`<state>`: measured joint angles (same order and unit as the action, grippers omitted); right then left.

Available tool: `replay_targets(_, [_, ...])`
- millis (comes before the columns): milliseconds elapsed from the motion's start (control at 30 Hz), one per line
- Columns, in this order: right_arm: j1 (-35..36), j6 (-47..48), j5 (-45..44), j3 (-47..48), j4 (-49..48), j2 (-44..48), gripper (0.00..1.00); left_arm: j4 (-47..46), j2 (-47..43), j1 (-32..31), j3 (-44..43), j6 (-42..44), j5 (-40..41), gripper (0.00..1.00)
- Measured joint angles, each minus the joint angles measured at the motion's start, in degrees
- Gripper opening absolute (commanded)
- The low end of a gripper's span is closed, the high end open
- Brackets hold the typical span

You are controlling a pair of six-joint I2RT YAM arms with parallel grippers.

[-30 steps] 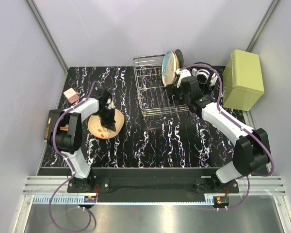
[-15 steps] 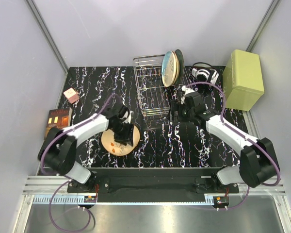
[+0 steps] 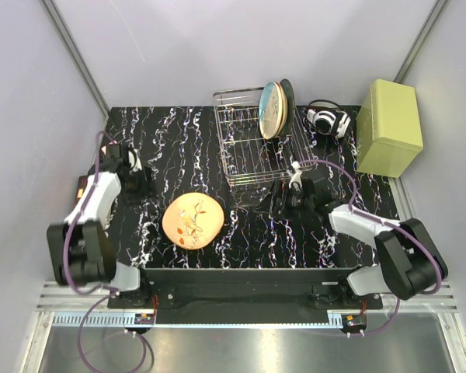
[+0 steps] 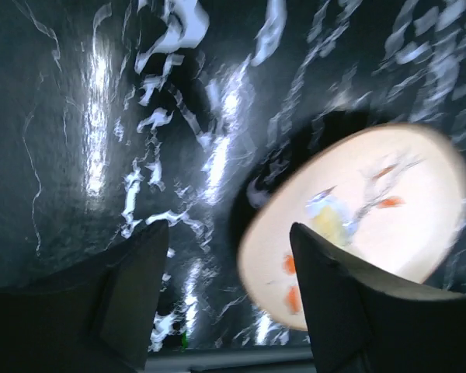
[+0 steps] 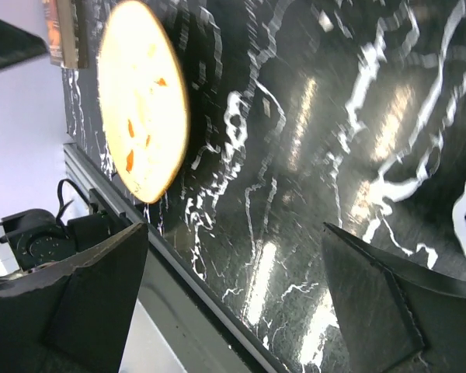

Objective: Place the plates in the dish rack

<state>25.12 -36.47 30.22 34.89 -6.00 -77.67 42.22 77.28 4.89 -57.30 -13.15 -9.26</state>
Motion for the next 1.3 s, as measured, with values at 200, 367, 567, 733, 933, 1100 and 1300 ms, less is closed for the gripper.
replay_targets(200, [0.00, -5.90, 1.31, -4.68, -7.04, -2.82, 0.99, 4.42, 12.26, 2.10, -1.75, 13.38, -4.17, 0.66])
replay_targets(367, [0.00, -9.66, 1.29, -5.38, -11.87, -4.02, 1.00, 4.24, 14.67, 2.32, -1.97, 17.94, -8.96, 0.64])
replay_targets(567, [0.00, -14.08, 0.61, -5.49, -15.21, -10.93, 1.00, 3.74, 20.79, 2.29, -1.97, 19.08, -13.68, 0.53])
replay_targets(733, [0.00, -18.78, 1.09, -5.07, -18.51, -13.86, 0.97, 6.86, 24.20, 1.27, -3.58, 22.36, -19.76, 0.39])
replay_targets(933, [0.00, -21.79, 1.16, -5.79, -20.48, -14.56, 0.97, 11.93, 28.68, -3.28, -5.44, 28.09, -27.02, 0.16])
replay_targets(1100, [1.20, -22.88, 4.59, -4.74, -23.76, -18.10, 0.93, 14.10, 31.65, -8.92, -5.29, 28.61, -32.98, 0.03])
replay_targets(1300, [4.09, -21.88, 6.40, -4.59, -25.51, -19.61, 0.86, 14.73, 35.21, -11.74, -5.29, 28.30, -38.53, 0.00])
